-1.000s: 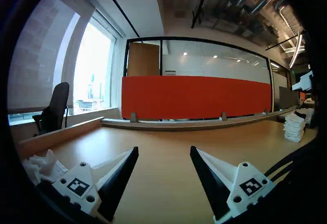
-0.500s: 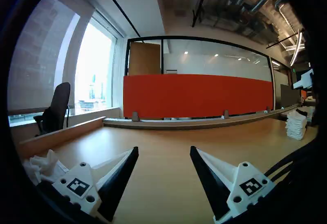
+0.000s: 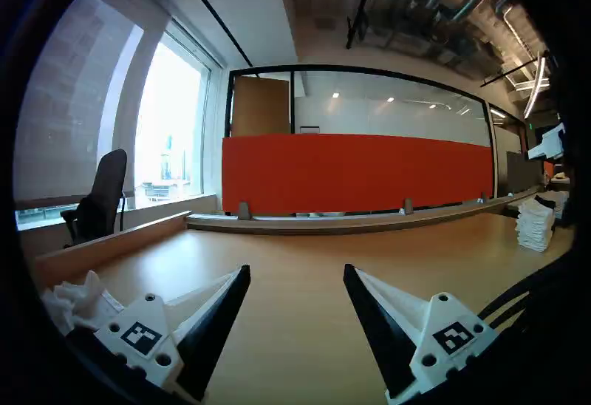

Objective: Fold towel

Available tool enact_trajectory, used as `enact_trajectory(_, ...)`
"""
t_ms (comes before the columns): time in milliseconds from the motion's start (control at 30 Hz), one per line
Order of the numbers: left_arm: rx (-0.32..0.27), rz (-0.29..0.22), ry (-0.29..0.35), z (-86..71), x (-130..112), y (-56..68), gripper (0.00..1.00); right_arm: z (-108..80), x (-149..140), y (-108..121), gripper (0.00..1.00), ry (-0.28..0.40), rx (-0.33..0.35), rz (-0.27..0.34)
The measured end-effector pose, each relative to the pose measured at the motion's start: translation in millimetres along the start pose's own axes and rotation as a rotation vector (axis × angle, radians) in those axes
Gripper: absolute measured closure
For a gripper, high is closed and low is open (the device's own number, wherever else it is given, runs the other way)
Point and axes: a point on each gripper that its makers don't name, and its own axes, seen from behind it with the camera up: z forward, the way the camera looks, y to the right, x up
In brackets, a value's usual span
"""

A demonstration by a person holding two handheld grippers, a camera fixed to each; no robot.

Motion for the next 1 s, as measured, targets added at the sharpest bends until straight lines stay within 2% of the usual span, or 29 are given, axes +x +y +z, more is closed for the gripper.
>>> enact_trajectory(367, 0.0, 0.001, -0.001, -0.1, 0, 0.0, 0.06, 0.8, 8, 7, 0.0, 0.036, 0.0, -0.005)
enact_trajectory(667, 0.0, 0.001, 0.0, 0.4, -2, 0.8, 0.06, -7.4, 24, 33, 0.0, 0.097, -0.02, -0.009)
enact_trajectory(1000, 0.0, 0.001, 0.001, 1.7, -5, 2.2, 0.06, -10.2, 15, 57, 0.0, 0.131, -0.033, 0.024)
